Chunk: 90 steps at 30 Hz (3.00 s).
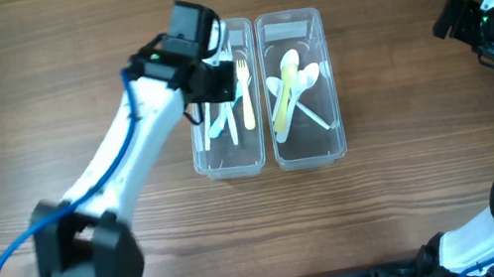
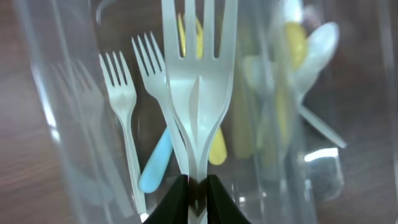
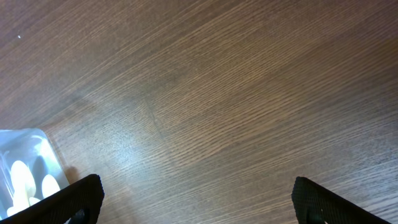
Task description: Pack container
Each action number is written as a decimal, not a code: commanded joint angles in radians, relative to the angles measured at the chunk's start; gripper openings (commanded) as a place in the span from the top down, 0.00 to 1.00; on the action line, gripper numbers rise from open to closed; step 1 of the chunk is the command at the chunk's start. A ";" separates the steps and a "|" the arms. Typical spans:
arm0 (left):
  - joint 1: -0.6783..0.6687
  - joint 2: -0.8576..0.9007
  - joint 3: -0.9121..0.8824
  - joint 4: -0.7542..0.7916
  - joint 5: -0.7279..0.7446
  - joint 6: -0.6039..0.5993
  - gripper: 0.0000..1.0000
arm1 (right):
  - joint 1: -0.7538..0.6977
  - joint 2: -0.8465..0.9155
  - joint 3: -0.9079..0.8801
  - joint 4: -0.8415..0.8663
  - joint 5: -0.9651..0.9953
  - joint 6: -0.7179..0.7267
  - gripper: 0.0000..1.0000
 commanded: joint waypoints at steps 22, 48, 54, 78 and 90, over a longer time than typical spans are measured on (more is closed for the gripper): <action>0.289 -0.390 0.158 -0.105 -0.312 -0.061 0.00 | 0.046 -0.405 0.182 0.126 -0.351 -0.241 0.07; 0.548 -0.516 0.158 -0.362 -0.314 0.014 0.00 | 0.050 -0.474 0.179 -0.234 -0.352 -0.234 0.00; 0.548 -0.516 0.158 -0.362 -0.314 0.014 0.00 | 0.050 -0.409 0.177 -0.234 -0.353 -0.234 0.00; 0.548 -0.516 0.158 -0.362 -0.314 0.014 0.00 | 0.285 -1.236 -0.874 0.520 -0.015 -0.021 0.00; 0.548 -0.516 0.158 -0.362 -0.314 0.014 0.00 | 0.285 -1.699 -1.310 0.602 -0.014 0.027 0.00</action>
